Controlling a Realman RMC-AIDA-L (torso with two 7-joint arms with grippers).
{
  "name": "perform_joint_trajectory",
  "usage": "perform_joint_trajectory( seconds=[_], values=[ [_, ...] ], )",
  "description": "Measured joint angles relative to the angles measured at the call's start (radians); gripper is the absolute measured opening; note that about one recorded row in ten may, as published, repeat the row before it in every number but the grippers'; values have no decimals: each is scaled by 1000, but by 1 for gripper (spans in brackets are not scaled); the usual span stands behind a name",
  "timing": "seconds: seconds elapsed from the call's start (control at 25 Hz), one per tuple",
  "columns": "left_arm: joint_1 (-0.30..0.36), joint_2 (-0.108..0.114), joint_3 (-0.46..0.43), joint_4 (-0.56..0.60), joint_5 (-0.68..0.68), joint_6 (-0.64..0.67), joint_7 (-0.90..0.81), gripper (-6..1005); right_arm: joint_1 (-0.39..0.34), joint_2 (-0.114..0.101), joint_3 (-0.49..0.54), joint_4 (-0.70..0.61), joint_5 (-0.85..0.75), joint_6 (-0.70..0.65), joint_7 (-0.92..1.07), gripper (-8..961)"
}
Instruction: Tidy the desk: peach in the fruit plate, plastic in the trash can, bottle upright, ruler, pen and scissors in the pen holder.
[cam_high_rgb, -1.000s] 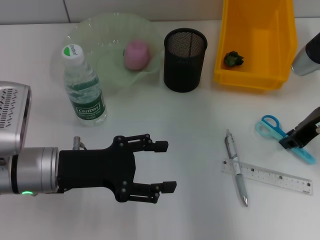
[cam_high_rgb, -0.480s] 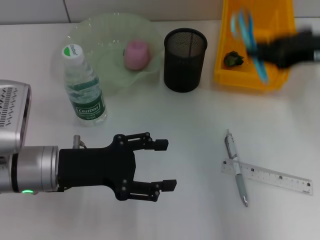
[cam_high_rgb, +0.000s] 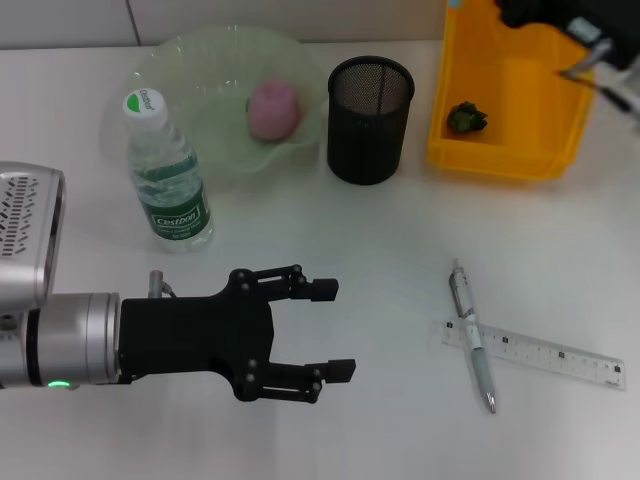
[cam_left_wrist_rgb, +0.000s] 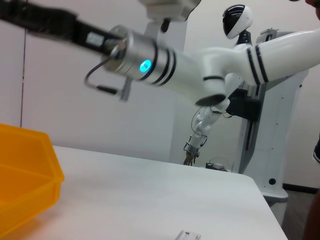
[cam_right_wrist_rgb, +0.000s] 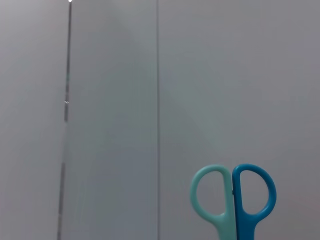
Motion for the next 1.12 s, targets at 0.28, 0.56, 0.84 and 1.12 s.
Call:
perform_joint_trajectory(
  seconds=[0.28,0.56,0.84,1.12],
  values=[
    [1,-2,1,-2,0,3,0,829,141,8,-8,238,25,76,-184,220],
    [0,-2,2,-2,0,6,0,829,184,10,-13,294,28,168,-153,221],
    [0,-2,2,-2,0,6,0,829,187,10,-18,304,23,190,-125,221],
    [0,-2,2,-2,0,7,0,829,199,10,-46,318,22,198,-125,221]
  ],
)
